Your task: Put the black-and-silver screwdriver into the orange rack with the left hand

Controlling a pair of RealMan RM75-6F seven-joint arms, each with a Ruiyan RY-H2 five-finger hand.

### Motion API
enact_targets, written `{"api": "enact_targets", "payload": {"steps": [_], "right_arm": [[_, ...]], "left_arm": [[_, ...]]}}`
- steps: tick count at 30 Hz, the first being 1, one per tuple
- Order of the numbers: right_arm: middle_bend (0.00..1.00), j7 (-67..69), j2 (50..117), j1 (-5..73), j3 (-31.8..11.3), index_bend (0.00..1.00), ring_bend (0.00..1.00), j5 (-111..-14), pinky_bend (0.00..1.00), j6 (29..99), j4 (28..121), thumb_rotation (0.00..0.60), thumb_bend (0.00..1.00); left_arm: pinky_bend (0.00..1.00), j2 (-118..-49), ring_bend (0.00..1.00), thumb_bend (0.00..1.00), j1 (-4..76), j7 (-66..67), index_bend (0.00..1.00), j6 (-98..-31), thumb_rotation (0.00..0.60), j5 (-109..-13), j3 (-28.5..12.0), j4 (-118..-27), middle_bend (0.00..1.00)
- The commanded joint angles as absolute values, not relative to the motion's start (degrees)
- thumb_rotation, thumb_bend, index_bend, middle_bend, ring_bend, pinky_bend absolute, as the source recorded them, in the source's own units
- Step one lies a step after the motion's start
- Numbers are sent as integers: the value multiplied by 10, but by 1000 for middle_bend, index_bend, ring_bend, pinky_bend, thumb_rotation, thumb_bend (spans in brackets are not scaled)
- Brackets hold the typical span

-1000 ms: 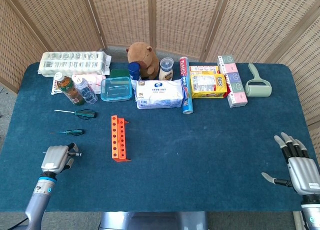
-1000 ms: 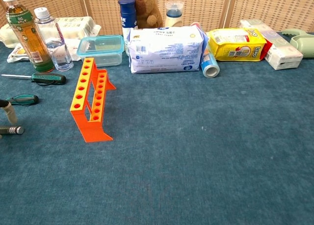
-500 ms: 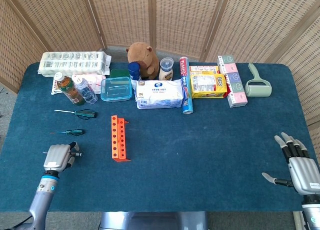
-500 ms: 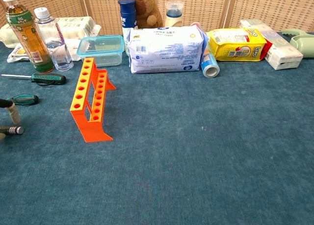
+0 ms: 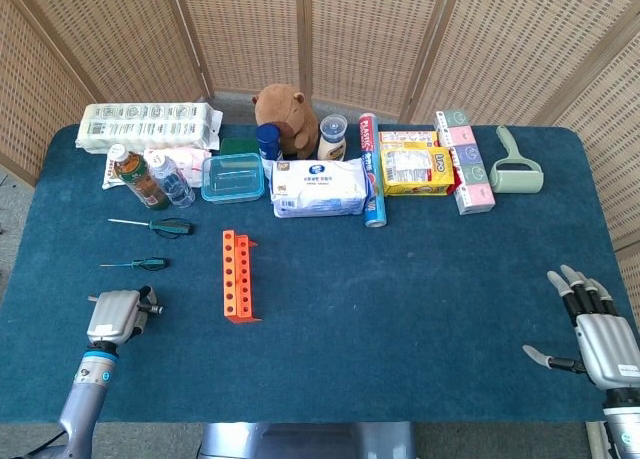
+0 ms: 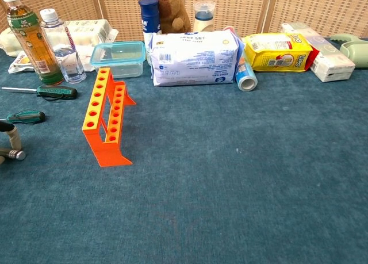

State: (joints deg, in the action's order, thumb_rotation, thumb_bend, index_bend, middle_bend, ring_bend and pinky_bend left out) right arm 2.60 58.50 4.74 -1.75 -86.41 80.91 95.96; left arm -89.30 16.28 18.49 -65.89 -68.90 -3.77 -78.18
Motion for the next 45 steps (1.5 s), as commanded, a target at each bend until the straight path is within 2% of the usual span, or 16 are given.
{"api": "enact_targets", "payload": {"steps": [1, 11, 17, 31, 39, 45], "right_arm": [[0, 26, 585, 47, -18, 36, 0, -864, 0, 809, 960, 413, 0], [0, 31, 584, 47, -18, 36, 0, -864, 0, 810, 959, 409, 0], [0, 29, 585, 48, -17, 36, 0, -865, 0, 808, 959, 409, 0], [0, 5, 594, 51, -17, 36, 0, -857, 0, 801, 959, 412, 0], [0, -3, 598, 52, -16, 37, 0, -854, 0, 799, 959, 411, 0], [0, -8, 600, 53, -15, 37, 0, -852, 0, 795, 960, 409, 0]], "left_arm": [[1000, -893, 1000, 451, 163, 187, 501, -658, 600, -686, -38, -783, 1000], [1000, -878, 1000, 457, 161, 193, 510, -664, 600, -681, -38, -813, 1000], [1000, -833, 1000, 455, 151, 169, 510, -694, 600, -706, -39, -876, 1000], [1000, -709, 1000, 454, 115, 87, 510, -789, 600, -836, -14, -1023, 1000], [1000, -654, 1000, 453, 123, -6, 511, -771, 600, -878, 1, -1082, 1000], [1000, -579, 1000, 454, 152, -178, 510, -726, 600, -935, 22, -1125, 1000]]}}
